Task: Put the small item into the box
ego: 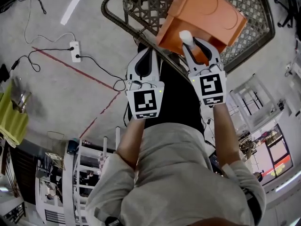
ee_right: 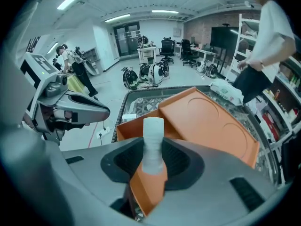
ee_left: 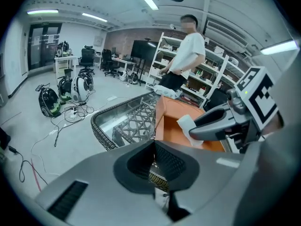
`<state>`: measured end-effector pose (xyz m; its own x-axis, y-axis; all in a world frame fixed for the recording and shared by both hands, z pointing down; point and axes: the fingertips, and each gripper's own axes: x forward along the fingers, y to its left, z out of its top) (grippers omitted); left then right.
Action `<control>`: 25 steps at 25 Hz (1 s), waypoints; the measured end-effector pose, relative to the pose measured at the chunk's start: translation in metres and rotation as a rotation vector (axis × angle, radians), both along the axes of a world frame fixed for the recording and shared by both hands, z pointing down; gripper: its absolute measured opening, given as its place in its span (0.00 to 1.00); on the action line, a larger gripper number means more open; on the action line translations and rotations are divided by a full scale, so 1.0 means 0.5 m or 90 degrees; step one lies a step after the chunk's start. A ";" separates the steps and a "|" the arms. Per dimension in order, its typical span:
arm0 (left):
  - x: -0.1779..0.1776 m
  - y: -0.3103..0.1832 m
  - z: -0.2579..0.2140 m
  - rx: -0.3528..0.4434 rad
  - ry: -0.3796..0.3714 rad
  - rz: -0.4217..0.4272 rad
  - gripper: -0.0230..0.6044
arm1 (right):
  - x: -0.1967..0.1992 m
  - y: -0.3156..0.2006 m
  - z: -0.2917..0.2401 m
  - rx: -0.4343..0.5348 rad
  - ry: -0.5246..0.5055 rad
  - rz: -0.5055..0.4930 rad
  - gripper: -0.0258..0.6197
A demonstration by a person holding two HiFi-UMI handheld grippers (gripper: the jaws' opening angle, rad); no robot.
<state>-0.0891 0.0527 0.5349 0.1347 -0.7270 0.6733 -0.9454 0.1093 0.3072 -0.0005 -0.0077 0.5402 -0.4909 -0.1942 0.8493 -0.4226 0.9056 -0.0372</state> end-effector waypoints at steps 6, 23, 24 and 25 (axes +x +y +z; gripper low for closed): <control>-0.008 -0.005 0.017 -0.008 0.007 0.015 0.05 | -0.003 -0.008 0.032 -0.015 0.021 0.017 0.23; -0.027 0.021 0.035 -0.029 0.022 0.020 0.05 | -0.010 -0.012 0.090 -0.035 0.067 0.036 0.23; -0.027 0.022 0.036 -0.029 0.023 0.021 0.05 | -0.011 -0.012 0.093 -0.035 0.070 0.036 0.23; -0.028 0.024 0.036 -0.030 0.024 0.021 0.05 | -0.012 -0.013 0.095 -0.035 0.072 0.037 0.23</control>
